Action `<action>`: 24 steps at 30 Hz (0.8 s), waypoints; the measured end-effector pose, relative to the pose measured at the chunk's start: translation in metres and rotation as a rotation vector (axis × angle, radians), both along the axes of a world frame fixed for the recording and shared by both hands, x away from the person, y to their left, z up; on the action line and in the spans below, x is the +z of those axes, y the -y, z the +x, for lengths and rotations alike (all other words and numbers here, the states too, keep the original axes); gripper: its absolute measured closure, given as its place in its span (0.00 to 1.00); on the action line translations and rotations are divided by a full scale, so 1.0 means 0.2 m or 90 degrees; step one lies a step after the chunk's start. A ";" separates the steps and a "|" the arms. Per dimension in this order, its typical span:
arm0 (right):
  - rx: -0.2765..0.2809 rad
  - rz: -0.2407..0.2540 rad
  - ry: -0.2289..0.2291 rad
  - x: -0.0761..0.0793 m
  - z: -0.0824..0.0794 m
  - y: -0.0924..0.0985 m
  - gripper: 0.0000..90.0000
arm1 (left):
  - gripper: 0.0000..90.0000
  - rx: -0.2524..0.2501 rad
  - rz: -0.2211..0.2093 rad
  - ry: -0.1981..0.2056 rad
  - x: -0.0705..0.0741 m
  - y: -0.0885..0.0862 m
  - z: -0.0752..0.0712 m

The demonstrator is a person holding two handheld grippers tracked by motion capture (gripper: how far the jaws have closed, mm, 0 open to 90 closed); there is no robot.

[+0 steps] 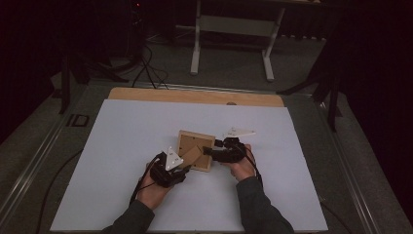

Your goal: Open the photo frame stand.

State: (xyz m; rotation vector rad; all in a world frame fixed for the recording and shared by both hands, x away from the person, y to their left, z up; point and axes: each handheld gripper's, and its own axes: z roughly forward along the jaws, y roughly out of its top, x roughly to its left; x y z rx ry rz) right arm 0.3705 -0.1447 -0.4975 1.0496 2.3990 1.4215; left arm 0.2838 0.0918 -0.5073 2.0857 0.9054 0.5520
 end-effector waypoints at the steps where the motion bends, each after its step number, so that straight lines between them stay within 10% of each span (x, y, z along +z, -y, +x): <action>1: 0.001 -0.005 0.002 0.00 0.00 0.00 0.51 | 0.62 -0.002 -0.004 -0.002 0.00 0.00 0.00; 24: 0.001 -0.037 0.071 0.05 -0.08 -0.03 0.57 | 0.80 -0.034 -0.158 -0.131 0.01 -0.09 0.07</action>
